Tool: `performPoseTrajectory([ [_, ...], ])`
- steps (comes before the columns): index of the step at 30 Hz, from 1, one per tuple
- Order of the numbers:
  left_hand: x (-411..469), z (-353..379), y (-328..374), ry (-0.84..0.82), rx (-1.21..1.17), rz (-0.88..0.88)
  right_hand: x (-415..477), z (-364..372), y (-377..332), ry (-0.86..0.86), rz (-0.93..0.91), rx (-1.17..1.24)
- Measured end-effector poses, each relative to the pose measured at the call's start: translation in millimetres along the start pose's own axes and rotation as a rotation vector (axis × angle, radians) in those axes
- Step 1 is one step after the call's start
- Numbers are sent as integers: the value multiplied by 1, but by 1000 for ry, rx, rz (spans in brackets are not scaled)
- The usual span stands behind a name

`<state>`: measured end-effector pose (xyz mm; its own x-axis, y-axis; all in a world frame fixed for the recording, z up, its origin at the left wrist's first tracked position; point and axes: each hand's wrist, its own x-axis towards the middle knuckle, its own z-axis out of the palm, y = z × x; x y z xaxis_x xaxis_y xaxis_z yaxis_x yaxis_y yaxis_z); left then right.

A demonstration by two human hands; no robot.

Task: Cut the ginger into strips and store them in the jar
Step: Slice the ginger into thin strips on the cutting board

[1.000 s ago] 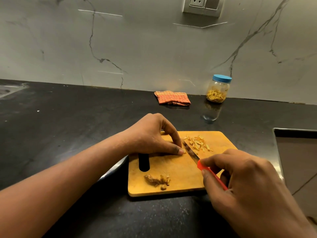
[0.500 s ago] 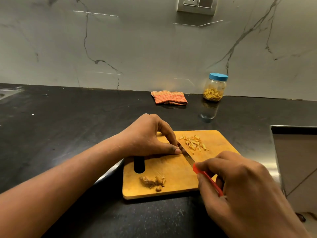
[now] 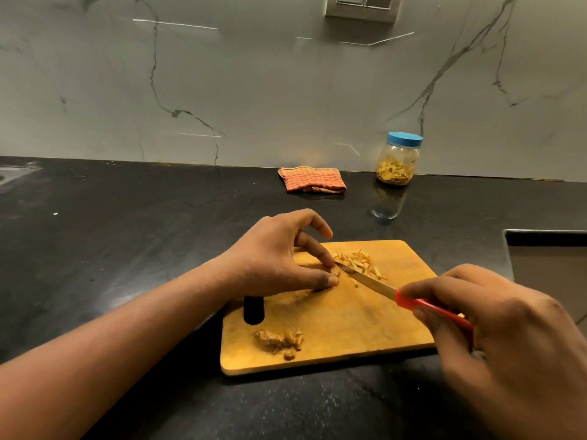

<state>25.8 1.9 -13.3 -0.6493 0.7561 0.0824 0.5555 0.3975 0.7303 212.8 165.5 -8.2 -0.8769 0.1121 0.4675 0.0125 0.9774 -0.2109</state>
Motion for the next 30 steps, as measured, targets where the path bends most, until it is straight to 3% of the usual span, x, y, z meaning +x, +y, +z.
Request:
performPoseTrajectory([
  [15, 1, -4, -3, -111, -42, -30, -2, 3, 2, -2, -26, 42],
  [30, 1, -6, -5, -127, 59, 91, 0, 3, -2, -27, -47, 6],
])
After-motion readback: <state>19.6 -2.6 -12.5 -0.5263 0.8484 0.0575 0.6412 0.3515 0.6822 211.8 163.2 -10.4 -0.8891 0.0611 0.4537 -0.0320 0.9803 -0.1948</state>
